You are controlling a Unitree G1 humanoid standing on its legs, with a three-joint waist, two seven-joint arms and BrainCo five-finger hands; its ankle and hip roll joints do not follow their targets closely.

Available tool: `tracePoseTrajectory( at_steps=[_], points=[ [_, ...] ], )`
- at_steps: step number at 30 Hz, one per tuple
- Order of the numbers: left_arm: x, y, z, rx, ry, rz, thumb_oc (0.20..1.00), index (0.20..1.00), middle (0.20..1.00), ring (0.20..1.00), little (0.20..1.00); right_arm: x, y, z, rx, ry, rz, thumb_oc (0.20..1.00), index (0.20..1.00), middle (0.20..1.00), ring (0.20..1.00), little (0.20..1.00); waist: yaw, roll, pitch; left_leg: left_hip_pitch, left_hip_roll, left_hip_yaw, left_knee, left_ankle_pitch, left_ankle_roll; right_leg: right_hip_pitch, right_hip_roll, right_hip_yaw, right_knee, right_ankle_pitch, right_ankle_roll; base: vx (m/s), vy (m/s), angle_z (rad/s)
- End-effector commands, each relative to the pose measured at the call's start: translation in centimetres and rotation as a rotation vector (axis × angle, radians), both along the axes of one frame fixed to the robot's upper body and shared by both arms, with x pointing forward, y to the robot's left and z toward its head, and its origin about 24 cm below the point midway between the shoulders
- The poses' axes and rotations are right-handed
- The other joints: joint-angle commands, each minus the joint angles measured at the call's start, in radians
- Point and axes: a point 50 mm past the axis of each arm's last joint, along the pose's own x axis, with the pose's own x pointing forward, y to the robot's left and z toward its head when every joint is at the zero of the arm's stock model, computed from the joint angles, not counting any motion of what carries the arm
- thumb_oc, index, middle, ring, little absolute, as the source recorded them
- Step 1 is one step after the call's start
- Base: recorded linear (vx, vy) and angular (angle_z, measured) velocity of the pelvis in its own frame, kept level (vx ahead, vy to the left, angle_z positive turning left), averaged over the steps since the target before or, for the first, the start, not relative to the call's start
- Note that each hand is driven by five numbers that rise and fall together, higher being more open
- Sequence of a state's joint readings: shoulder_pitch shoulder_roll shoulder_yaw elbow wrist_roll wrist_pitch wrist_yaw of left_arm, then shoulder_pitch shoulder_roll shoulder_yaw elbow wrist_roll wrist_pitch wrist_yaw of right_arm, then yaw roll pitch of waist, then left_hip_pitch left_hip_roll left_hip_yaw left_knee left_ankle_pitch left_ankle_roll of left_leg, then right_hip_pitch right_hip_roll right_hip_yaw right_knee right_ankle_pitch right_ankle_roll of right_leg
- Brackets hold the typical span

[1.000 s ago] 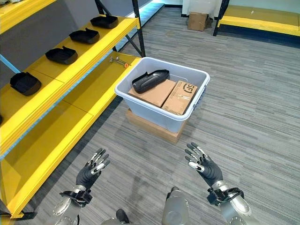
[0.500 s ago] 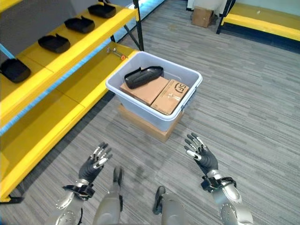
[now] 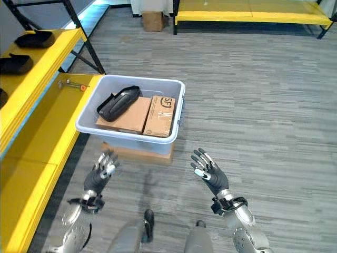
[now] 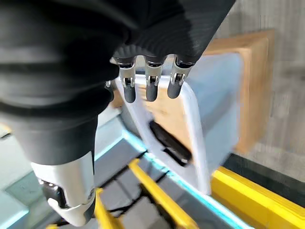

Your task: Move parts from the plastic box to the shelf.

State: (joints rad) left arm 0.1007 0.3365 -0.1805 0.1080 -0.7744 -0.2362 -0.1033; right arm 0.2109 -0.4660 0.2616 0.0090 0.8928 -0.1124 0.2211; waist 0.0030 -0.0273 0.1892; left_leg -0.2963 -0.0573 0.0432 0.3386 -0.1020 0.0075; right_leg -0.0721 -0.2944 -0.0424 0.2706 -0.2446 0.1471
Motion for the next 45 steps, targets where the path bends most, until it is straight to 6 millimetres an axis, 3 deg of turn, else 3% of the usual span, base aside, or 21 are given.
tracePoseTrajectory(
  at_steps=[1,3,5,6,7,8,10,12,13,17,18,21,22,27,28,29,31,32,36,41,45],
  points=[
    [-1.3,1.4,0.7,0.045,-0.031,0.023,1.0,1.0,1.0,1.0,1.0,2.5,-0.4,2.3,0.026,-0.127,-0.036,1.0,1.0,1.0,1.0,1.0,0.023,-0.029,0.003,-0.139,0.114,-0.023,0.1,0.008,-0.01,0.145,-0.033,-0.022,-0.118,0.136,0.023,0.14,0.148,0.27],
    [-1.4,1.4,0.7,0.054,-0.027,0.018,1.0,1.0,1.0,1.0,1.0,2.4,-0.4,2.3,0.023,-0.128,-0.037,1.0,1.0,1.0,1.0,1.0,0.021,-0.029,-0.003,-0.134,0.103,-0.022,0.099,-0.002,-0.003,0.14,-0.039,-0.017,-0.108,0.163,0.025,0.1,0.13,0.35],
    [-1.5,1.4,0.5,0.084,-0.018,-0.003,1.0,1.0,1.0,1.0,1.0,2.3,-0.2,2.1,0.026,-0.122,-0.035,1.0,1.0,1.0,1.0,1.0,0.014,-0.023,-0.005,-0.097,0.072,-0.01,0.075,-0.016,0.024,0.104,-0.055,0.002,-0.037,0.27,0.022,0.12,0.254,0.15],
    [-1.5,1.5,0.5,0.105,-0.016,-0.006,1.0,1.0,1.0,1.0,1.0,2.4,0.1,2.1,0.027,-0.125,-0.028,1.0,1.0,1.0,1.0,1.0,0.012,-0.009,-0.002,-0.055,0.059,0.003,0.028,-0.01,0.044,0.048,-0.068,-0.009,0.04,0.347,0.006,0.13,0.389,0.1],
    [-1.3,1.6,0.6,0.118,-0.016,-0.009,1.0,1.0,1.0,1.0,1.0,2.5,0.7,2.1,0.037,-0.132,-0.006,1.0,1.0,1.0,1.0,1.0,0.017,0.012,0.013,0.004,0.059,0.027,-0.034,-0.001,0.062,-0.001,-0.077,-0.074,0.125,0.353,-0.021,0.13,0.376,-0.05],
    [-1.3,1.6,0.6,0.122,-0.018,-0.014,1.0,1.0,1.0,1.0,1.0,2.6,0.9,2.1,0.038,-0.132,0.005,1.0,1.0,1.0,1.0,1.0,0.009,0.018,0.026,0.044,0.06,0.033,-0.073,0.003,0.065,-0.027,-0.051,-0.087,0.154,0.323,-0.027,0.12,0.279,-0.21],
    [-1.2,1.6,0.5,0.113,-0.016,-0.013,1.0,1.0,1.0,1.0,1.0,2.7,1.3,2.1,0.045,-0.133,0.026,1.0,1.0,1.0,1.0,1.0,-0.014,0.028,0.042,0.128,0.067,0.04,-0.179,0.026,0.063,-0.127,0.088,-0.095,0.164,0.198,-0.052,0.11,0.131,-0.65],
    [-1.3,1.8,0.5,0.115,-0.016,-0.003,1.0,1.0,1.0,1.0,1.0,2.8,1.3,2.1,0.049,-0.134,0.038,1.0,1.0,1.0,1.0,1.0,-0.034,0.012,0.068,0.199,0.058,0.057,-0.233,0.027,0.056,-0.193,0.184,-0.141,0.077,0.186,-0.052,0.23,0.01,-0.67],
    [-1.6,2.2,0.2,0.12,-0.003,0.008,1.0,1.0,1.0,1.0,1.0,2.5,1.1,1.8,0.04,-0.123,0.035,1.0,1.0,1.0,1.0,1.0,-0.053,0.001,0.066,0.251,0.043,0.055,-0.26,0.014,0.049,-0.205,0.222,-0.148,-0.087,0.219,-0.046,0.36,-0.088,-0.18],
    [-2.1,1.8,-0.3,0.091,0.011,0.0,1.0,1.0,1.0,1.0,1.0,1.7,0.9,1.6,0.045,-0.117,0.04,1.0,1.0,1.0,1.0,1.0,-0.07,-0.011,0.055,0.298,0.038,0.039,-0.261,-0.001,0.034,-0.178,0.236,-0.103,-0.174,0.256,-0.05,0.26,-0.095,0.21],
    [-1.9,1.1,-0.3,0.092,-0.002,-0.024,1.0,1.0,1.0,1.0,1.0,1.6,0.6,1.7,0.044,-0.121,0.036,1.0,1.0,1.0,1.0,1.0,-0.072,-0.017,0.043,0.302,0.033,0.045,-0.237,-0.022,0.031,-0.145,0.264,-0.062,-0.189,0.274,-0.064,0.36,-0.123,0.58],
    [-1.5,-0.2,-0.4,0.03,-0.004,-0.047,1.0,1.0,1.0,1.0,1.0,1.9,-0.2,2.1,0.041,-0.135,-0.011,1.0,1.0,1.0,1.0,1.0,-0.084,0.001,0.023,0.28,0.046,0.064,-0.148,-0.039,0.004,-0.104,0.275,-0.089,-0.206,0.247,-0.085,0.27,-0.104,0.21],
    [-1.5,-0.2,-0.4,0.029,-0.004,-0.047,1.0,1.0,1.0,1.0,1.0,1.9,-0.2,2.1,0.041,-0.136,-0.011,1.0,1.0,1.0,1.0,1.0,-0.085,0.002,0.022,0.276,0.047,0.063,-0.141,-0.043,0.003,-0.105,0.276,-0.09,-0.205,0.247,-0.085,0.09,-0.052,0.26],
    [-1.1,-0.7,0.1,0.021,-0.025,-0.056,1.0,1.0,1.0,1.0,1.0,2.2,-0.6,2.5,0.034,-0.152,-0.023,1.0,1.0,1.0,1.0,1.0,-0.077,0.004,0.085,0.129,0.07,0.015,0.147,0.073,-0.067,-0.074,0.267,-0.102,-0.148,0.182,-0.134,0.05,-0.011,0.08],
    [-1.0,-0.6,0.2,0.007,-0.024,-0.05,1.0,1.0,1.0,1.0,1.0,2.3,-0.5,2.6,0.036,-0.154,-0.026,1.0,1.0,1.0,1.0,1.0,-0.076,-0.006,0.092,0.108,0.11,0.01,0.138,0.081,-0.063,-0.073,0.257,-0.098,-0.138,0.175,-0.132,0.12,0.264,-0.04],
    [-0.9,-0.3,1.2,0.031,-0.058,-0.039,1.0,1.0,1.0,1.0,1.0,2.5,-0.4,2.6,0.039,-0.153,-0.05,1.0,1.0,1.0,1.0,1.0,-0.057,-0.03,0.104,0.112,0.27,-0.036,-0.057,0.095,-0.042,-0.089,0.209,-0.064,-0.071,0.142,-0.103,0.12,0.318,0.22],
    [-0.8,-0.1,1.2,0.029,-0.053,-0.028,1.0,1.0,1.0,1.0,1.0,2.7,-0.3,2.3,0.037,-0.138,-0.055,1.0,1.0,1.0,1.0,1.0,-0.05,-0.014,0.107,0.126,0.336,-0.066,-0.171,0.174,-0.061,-0.131,0.2,-0.042,-0.006,0.122,-0.099,0.13,0.451,-0.15],
    [-0.4,0.0,1.5,0.07,-0.072,-0.032,1.0,1.0,1.0,1.0,1.0,3.0,-0.7,2.6,0.018,-0.15,-0.069,1.0,1.0,1.0,1.0,1.0,-0.047,0.022,0.111,0.115,0.409,-0.059,-0.272,0.28,-0.111,-0.162,0.164,-0.029,0.081,0.084,-0.078,0.16,0.559,-0.56],
    [-0.4,0.0,1.7,0.078,-0.084,-0.042,1.0,1.0,1.0,1.0,1.0,3.2,-0.7,2.7,0.018,-0.161,-0.074,1.0,1.0,1.0,1.0,1.0,-0.045,0.034,0.111,0.131,0.376,-0.047,-0.261,0.208,-0.117,-0.176,0.13,-0.01,0.097,0.092,-0.051,0.07,0.301,-0.25],
    [1.0,1.7,4.5,0.245,-0.199,-0.007,1.0,1.0,1.0,1.0,1.0,3.3,-0.4,2.6,0.029,-0.155,-0.087,1.0,1.0,1.0,1.0,1.0,-0.043,-0.002,0.139,0.066,0.282,-0.003,-0.06,0.06,-0.104,-0.115,0.035,-0.001,-0.005,0.161,0.004,0.06,0.303,0.13],
    [1.2,2.4,5.0,0.261,-0.219,0.04,1.0,1.0,1.0,1.0,1.0,2.9,-0.7,2.3,0.025,-0.141,-0.088,1.0,1.0,1.0,1.0,1.0,-0.047,-0.017,0.132,0.046,0.256,0.018,-0.022,0.022,-0.096,-0.085,0.002,-0.002,-0.078,0.197,0.025,0.08,0.215,-0.1]
  ],
)
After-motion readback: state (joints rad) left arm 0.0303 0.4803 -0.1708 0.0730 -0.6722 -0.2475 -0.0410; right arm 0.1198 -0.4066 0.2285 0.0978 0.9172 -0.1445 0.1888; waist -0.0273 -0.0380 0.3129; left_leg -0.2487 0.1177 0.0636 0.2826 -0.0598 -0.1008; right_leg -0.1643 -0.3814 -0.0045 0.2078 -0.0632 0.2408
